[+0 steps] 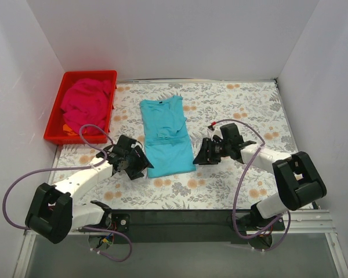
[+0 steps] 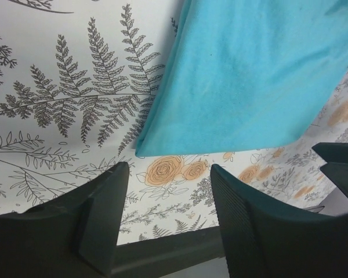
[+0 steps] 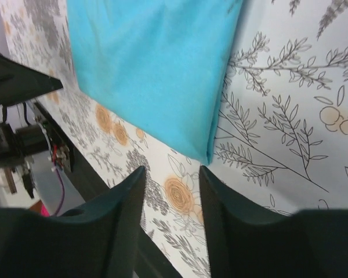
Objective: Fold and stack the t-shirts
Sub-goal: Fold the tshirt
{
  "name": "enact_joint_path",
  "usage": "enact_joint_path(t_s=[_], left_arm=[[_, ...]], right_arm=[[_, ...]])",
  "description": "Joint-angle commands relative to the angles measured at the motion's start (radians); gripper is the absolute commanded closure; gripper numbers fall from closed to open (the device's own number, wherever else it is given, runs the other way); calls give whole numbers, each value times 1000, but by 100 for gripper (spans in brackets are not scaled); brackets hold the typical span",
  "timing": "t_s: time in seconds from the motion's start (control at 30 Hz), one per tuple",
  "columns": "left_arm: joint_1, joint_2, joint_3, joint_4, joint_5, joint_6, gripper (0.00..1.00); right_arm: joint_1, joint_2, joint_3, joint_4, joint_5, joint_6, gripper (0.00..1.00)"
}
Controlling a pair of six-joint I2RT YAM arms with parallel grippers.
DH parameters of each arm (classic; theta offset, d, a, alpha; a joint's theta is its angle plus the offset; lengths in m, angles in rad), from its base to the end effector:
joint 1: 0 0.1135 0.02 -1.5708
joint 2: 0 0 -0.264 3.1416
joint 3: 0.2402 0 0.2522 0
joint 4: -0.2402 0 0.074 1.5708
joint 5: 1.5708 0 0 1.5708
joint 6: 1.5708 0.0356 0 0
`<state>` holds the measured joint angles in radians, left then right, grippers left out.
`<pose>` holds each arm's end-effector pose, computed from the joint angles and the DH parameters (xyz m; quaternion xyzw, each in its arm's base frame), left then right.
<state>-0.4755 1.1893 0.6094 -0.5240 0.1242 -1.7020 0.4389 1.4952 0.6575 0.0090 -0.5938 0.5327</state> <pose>0.1835 -0.0995 0.1769 -0.5471 0.8023 -0.2326 0.0535 0.2437 0.1364 0.1586 -0.0642 0.8952 0.4030 0.1793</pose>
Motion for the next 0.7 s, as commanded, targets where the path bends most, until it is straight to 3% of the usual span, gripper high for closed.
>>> enact_joint_path(t_s=[0.0,0.1,0.23,0.33,0.47,0.67], left_arm=[[-12,30,61,-65,-53,18,44],[-29,91,92,-85,-75,34,42],[-54,156,142,-108,-148,50,42],[-75,200,162,-116,-170,58,42],[-97,262,187,-134,-205,71,44],[-123,317,184,-149,-201,82,46]], right_arm=[[21,-29,73,-110,112,-30,54],[58,-1,137,-207,207,-46,44],[139,45,224,-314,366,-57,39],[179,82,266,-357,432,-53,41],[210,135,304,-388,465,-46,53],[247,189,321,-438,508,-36,55]])
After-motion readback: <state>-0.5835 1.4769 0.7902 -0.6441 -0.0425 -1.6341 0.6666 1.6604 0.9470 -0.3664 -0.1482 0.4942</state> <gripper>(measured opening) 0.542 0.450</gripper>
